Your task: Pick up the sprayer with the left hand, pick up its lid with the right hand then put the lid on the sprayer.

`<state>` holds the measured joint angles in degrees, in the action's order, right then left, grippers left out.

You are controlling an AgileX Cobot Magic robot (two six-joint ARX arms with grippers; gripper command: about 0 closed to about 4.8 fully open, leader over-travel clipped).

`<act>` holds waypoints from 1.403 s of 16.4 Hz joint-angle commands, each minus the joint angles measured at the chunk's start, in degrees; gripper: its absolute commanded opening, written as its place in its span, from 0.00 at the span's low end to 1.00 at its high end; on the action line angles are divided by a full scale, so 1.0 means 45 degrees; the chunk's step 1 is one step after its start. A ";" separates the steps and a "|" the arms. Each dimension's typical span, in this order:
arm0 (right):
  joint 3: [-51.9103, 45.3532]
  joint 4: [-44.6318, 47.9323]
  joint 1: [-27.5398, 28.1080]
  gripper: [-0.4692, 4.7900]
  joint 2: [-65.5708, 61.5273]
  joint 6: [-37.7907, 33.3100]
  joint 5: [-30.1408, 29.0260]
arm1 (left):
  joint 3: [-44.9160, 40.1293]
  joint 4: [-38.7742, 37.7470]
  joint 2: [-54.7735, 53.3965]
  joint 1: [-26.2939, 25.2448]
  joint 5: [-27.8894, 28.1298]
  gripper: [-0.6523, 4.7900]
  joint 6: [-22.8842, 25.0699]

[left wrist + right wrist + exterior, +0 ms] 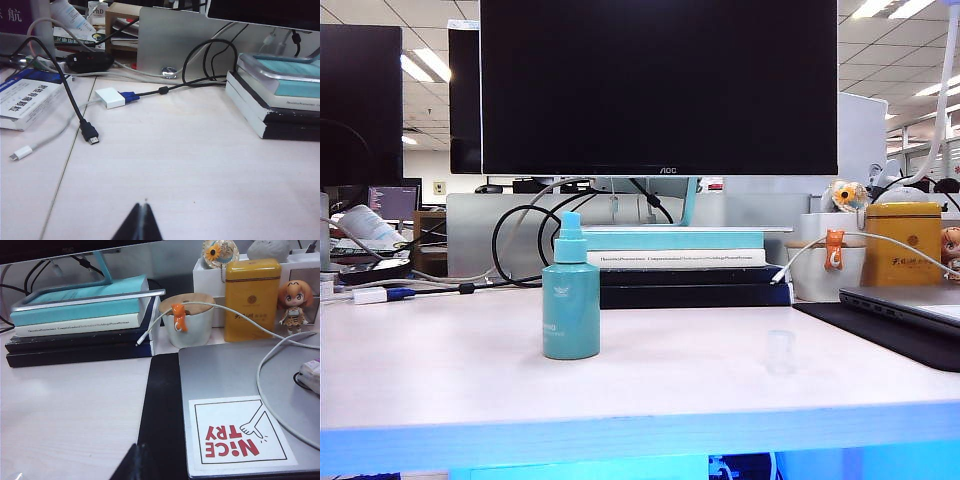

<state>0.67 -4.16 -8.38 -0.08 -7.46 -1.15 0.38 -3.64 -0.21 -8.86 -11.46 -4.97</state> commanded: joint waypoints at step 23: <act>0.4857 0.2084 -0.0024 0.09 -0.6596 -0.0937 0.0155 | 0.4498 0.9423 -1.1919 0.0209 -0.8058 0.11 0.1268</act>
<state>21.63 4.40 -8.47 -27.31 -12.16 -0.25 20.49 36.40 -51.72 -7.92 -43.40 -0.82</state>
